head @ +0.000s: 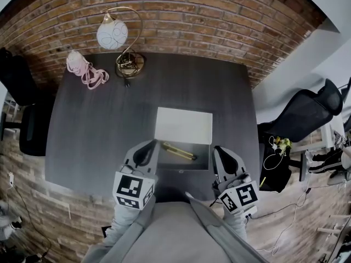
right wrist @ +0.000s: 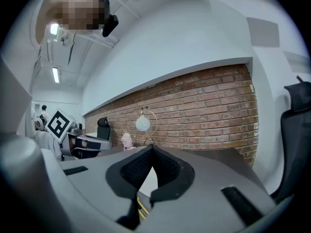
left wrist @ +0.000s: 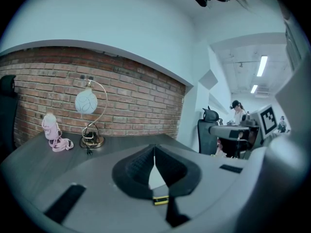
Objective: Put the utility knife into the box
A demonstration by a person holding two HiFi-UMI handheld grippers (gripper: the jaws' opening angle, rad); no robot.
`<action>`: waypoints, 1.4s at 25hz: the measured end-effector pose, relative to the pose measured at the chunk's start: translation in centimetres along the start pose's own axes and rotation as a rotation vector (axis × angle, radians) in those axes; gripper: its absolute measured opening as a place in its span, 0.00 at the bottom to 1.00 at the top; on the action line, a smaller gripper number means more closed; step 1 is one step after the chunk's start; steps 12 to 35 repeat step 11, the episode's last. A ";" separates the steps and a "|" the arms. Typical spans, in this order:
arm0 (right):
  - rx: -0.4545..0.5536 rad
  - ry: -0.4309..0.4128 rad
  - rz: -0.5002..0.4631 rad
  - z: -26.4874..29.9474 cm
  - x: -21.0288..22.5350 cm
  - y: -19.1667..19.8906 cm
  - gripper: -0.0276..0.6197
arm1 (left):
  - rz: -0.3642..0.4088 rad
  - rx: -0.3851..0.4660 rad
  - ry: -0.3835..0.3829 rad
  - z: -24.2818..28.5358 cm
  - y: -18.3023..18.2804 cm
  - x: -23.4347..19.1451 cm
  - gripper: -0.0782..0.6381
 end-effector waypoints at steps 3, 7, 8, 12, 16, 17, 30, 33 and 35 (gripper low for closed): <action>-0.007 0.002 -0.002 0.3 0.0 0.0 0.07 | 0.000 -0.004 0.002 0.2 0.1 -0.3 0.14; -0.014 0.010 0.001 0.8 0.0 0.1 0.07 | -0.003 -0.013 0.004 0.5 0.3 -0.9 0.14; -0.015 0.011 0.001 0.9 0.0 0.1 0.07 | -0.003 -0.016 0.004 0.6 0.4 -1.1 0.14; -0.016 0.014 0.000 1.4 -0.2 0.1 0.07 | -0.003 -0.034 0.008 1.0 0.8 -1.6 0.14; -0.016 0.014 0.000 1.4 -0.2 0.1 0.07 | -0.003 -0.034 0.008 1.0 0.8 -1.6 0.14; -0.016 0.014 0.000 1.4 -0.2 0.1 0.07 | -0.003 -0.034 0.008 1.0 0.8 -1.6 0.14; -0.016 0.014 0.000 1.4 -0.2 0.1 0.07 | -0.003 -0.034 0.008 1.0 0.8 -1.6 0.14; -0.016 0.014 0.000 1.4 -0.2 0.1 0.07 | -0.003 -0.034 0.008 1.0 0.8 -1.6 0.14; -0.016 0.014 0.000 1.4 -0.2 0.1 0.07 | -0.003 -0.034 0.008 1.0 0.8 -1.6 0.14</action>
Point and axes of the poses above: the fingertips, and each gripper's own axes: z forward along the fingers, x to its right, y out of its underside, the point moved 5 cm from there along -z, backward along the fingers, and after that the axes turned 10 degrees about -x, right-handed, at the moved point
